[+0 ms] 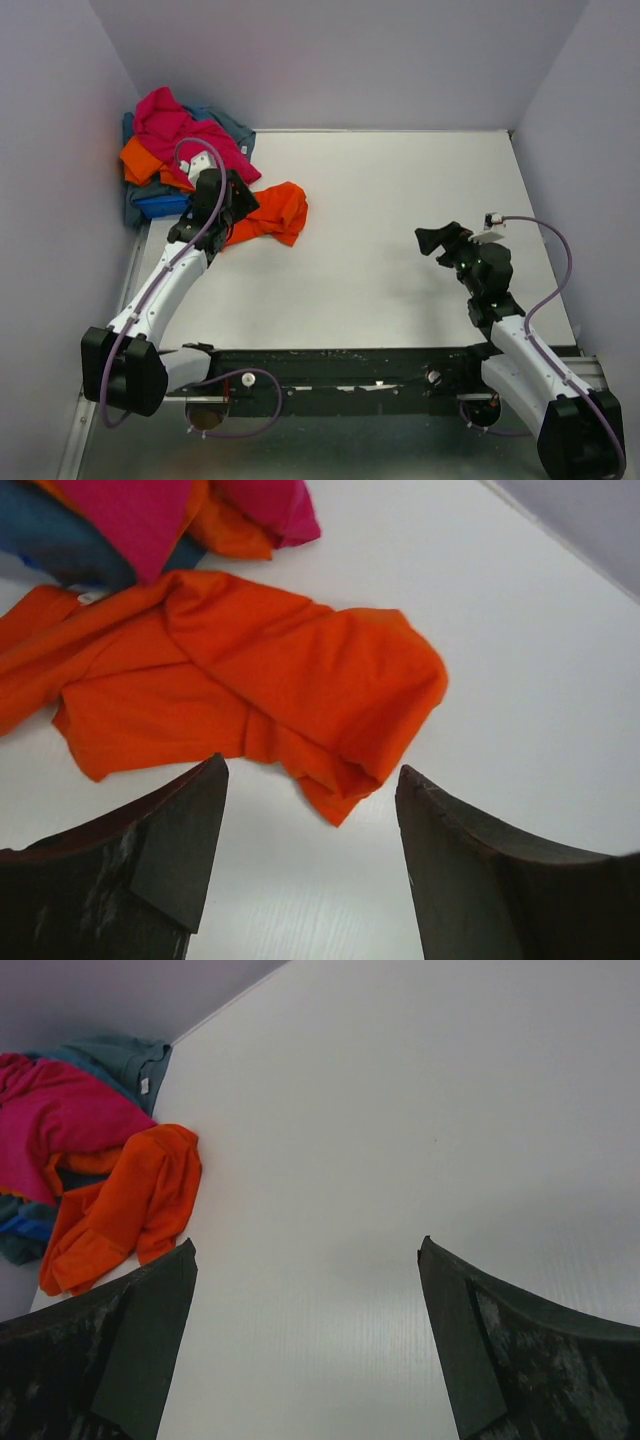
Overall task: Fold and stack the t-shirts
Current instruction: Move the tshirt to the center of the board
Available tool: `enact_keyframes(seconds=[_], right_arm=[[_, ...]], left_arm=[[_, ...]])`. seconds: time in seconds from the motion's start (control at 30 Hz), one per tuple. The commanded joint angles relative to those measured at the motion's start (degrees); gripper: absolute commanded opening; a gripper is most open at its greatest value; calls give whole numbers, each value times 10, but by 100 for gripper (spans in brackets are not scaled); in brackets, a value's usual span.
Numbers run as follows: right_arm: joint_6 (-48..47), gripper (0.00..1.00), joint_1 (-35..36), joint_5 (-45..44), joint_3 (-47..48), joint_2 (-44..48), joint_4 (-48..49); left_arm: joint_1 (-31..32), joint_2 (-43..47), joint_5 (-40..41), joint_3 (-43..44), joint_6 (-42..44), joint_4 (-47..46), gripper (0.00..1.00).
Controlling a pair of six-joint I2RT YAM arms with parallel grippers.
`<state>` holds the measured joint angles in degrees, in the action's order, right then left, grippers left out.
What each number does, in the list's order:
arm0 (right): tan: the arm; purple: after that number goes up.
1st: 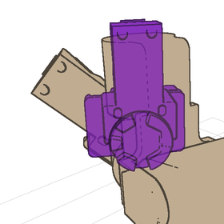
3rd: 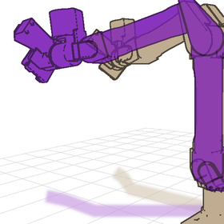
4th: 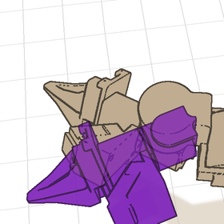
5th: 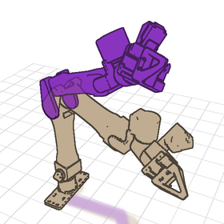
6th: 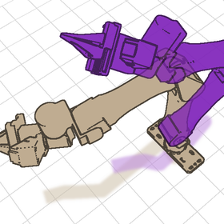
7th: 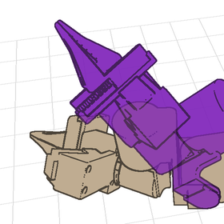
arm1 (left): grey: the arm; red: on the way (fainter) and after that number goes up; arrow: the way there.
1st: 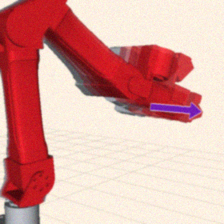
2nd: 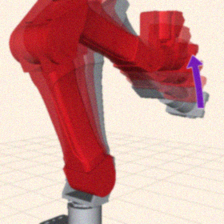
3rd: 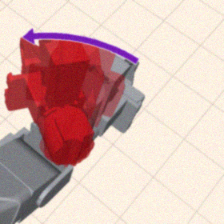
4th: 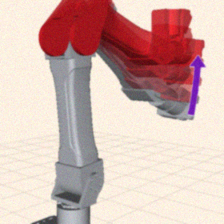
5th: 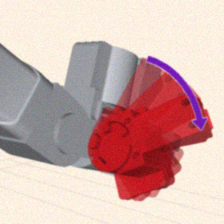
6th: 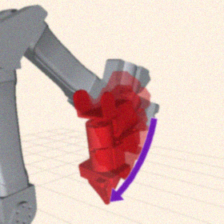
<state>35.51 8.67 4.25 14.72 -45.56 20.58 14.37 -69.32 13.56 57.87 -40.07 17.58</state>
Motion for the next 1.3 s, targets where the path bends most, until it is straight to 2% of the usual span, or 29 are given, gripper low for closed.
enact_keyframes(seconds=[0.0, 0.07, 0.13, 0.33, 0.5, 0.6, 0.83, 0.9, 1.0, 1.13, 1.2, 1.27], right_arm=[[-6, 100, -1, 11, 9, 10, 20], [-8, 100, -1, 8, 7, 14, 20], [-7, 100, -1, 5, 7, 15, 18], [-8, 100, -1, 0, 4, 20, 17], [-5, 100, -1, 0, 4, 20, 18], [-6, 100, -1, -2, 5, 21, 16], [-5, 100, -1, -7, 4, 28, 12], [-4, 100, -1, -8, 4, 28, 12], [-4, 100, -1, -10, 4, 28, 10], [-4, 100, -1, -13, 4, 31, 8], [-4, 100, -1, -13, 3, 33, 8], [-4, 100, -1, -13, 3, 35, 9]], left_arm=[[1, 18, 52, -86, -15, -50, 75], [1, 8, 59, -106, -21, -65, 72], [1, -7, 73, -112, -25, -63, 65], [-7, -42, 132, -124, -46, -66, 68], [-28, -103, 132, -105, -76, -41, 69], [-38, -122, 114, -123, -104, -71, 68], [-51, -192, 118, -108, -124, -84, 60], [-61, -215, 94, -99, -121, -86, 54], [-70, -233, 67, -93, -111, -96, 37], [-69, -221, 62, -91, -79, -99, 0], [-69, -207, 59, -86, -64, -91, 0], [-51, -175, 94, -85, -54, -75, 0]])
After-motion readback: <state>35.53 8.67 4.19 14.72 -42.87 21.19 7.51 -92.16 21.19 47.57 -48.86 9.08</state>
